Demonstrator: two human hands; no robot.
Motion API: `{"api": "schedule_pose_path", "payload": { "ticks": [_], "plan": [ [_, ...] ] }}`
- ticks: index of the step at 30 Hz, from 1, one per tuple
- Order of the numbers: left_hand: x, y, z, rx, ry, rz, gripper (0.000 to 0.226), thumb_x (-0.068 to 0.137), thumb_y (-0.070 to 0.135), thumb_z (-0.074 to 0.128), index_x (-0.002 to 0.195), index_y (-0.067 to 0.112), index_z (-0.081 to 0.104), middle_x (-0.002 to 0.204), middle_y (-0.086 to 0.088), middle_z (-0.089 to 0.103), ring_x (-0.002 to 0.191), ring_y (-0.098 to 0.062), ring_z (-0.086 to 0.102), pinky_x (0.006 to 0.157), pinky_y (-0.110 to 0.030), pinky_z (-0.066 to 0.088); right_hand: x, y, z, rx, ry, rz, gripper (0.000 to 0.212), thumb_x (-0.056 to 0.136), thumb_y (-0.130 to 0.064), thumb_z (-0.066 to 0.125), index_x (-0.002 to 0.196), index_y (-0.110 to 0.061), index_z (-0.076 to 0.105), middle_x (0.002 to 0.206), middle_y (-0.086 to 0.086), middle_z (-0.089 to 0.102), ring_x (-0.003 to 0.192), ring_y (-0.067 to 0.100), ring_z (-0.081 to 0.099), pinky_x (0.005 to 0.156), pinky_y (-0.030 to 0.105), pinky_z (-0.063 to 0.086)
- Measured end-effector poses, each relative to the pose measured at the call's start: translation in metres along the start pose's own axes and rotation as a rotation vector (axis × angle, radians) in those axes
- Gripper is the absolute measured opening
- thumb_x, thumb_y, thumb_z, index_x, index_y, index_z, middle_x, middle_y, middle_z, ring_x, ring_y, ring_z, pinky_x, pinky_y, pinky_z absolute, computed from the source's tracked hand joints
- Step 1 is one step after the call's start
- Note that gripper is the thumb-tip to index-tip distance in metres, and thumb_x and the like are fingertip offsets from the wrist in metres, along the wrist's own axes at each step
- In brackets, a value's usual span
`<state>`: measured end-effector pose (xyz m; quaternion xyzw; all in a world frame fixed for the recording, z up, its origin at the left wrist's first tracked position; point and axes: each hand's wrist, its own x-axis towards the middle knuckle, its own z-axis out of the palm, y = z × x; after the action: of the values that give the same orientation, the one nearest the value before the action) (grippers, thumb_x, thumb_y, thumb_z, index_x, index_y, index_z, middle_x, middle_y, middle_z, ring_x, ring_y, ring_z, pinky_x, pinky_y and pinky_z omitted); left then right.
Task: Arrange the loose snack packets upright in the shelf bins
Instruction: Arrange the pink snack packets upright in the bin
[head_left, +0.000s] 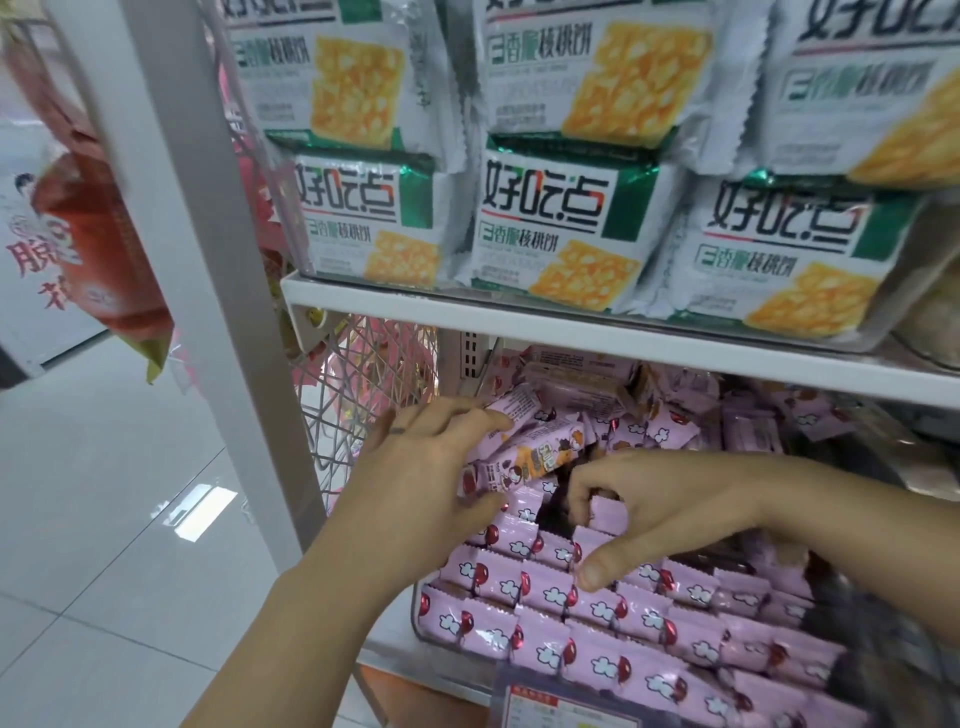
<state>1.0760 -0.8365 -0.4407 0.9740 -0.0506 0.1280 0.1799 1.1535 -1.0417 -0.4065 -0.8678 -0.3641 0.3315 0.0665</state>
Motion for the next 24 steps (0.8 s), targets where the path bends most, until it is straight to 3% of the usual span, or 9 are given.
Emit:
{"api": "schedule_pose_path", "payload": {
  "ticks": [3,8,14,18,21,24],
  "plan": [
    [0.000,0.001,0.000,0.004,0.023,-0.001,0.057,0.077,0.044,0.073,0.130,0.037,0.052,0.136,0.014,0.045,0.127,-0.016,0.043,0.114,-0.042,0.019,-0.006,0.004,0.008,0.000,0.088,0.013,0.071,0.053,-0.092,0.049,0.098,-0.037,0.051,0.105,-0.008,0.058,0.094,0.011,0.055,0.084,0.039,0.049],
    [0.001,0.003,0.000,0.057,0.015,-0.005,0.058,0.079,0.046,0.070,0.132,0.039,0.048,0.135,0.016,0.046,0.127,-0.015,0.042,0.114,-0.038,0.015,-0.009,0.002,0.019,-0.012,0.057,0.026,0.087,0.060,-0.086,0.051,0.132,-0.039,0.038,0.132,-0.016,0.046,0.116,0.007,0.047,0.101,0.032,0.042],
    [-0.002,-0.002,-0.001,-0.122,0.102,-0.005,0.041,0.081,0.023,0.073,0.120,0.029,0.061,0.122,0.010,0.059,0.112,-0.021,0.055,0.103,-0.046,0.040,-0.013,0.003,0.017,0.134,0.064,0.046,0.096,0.068,-0.077,0.055,0.145,-0.039,0.013,0.134,-0.020,0.044,0.118,0.002,0.046,0.101,0.023,0.036],
    [-0.003,-0.007,0.000,-0.124,0.215,0.074,0.034,0.077,0.009,0.076,0.106,0.024,0.069,0.104,0.014,0.064,0.094,-0.021,0.064,0.088,-0.041,0.049,-0.013,0.004,0.019,0.183,0.075,0.044,0.106,0.063,-0.080,0.053,0.147,-0.044,-0.002,0.135,-0.017,0.043,0.123,0.004,0.042,0.102,0.022,0.033],
    [-0.004,-0.008,-0.002,-0.131,0.240,0.097,0.029,0.079,0.014,0.072,0.106,0.025,0.070,0.099,0.020,0.058,0.090,-0.019,0.063,0.084,-0.037,0.049,-0.011,0.006,0.018,0.258,0.092,0.039,0.105,0.063,-0.078,0.053,0.147,-0.043,-0.001,0.127,-0.021,0.050,0.119,0.001,0.047,0.098,0.019,0.035],
    [-0.002,-0.005,-0.003,-0.140,0.239,0.067,0.028,0.082,0.017,0.073,0.107,0.026,0.070,0.100,0.012,0.067,0.091,-0.017,0.063,0.082,-0.026,0.046,-0.010,0.008,0.017,0.349,0.109,0.045,0.103,0.065,-0.077,0.054,0.147,-0.044,0.002,0.127,-0.023,0.052,0.122,0.000,0.046,0.099,0.019,0.033]
  ]
}}
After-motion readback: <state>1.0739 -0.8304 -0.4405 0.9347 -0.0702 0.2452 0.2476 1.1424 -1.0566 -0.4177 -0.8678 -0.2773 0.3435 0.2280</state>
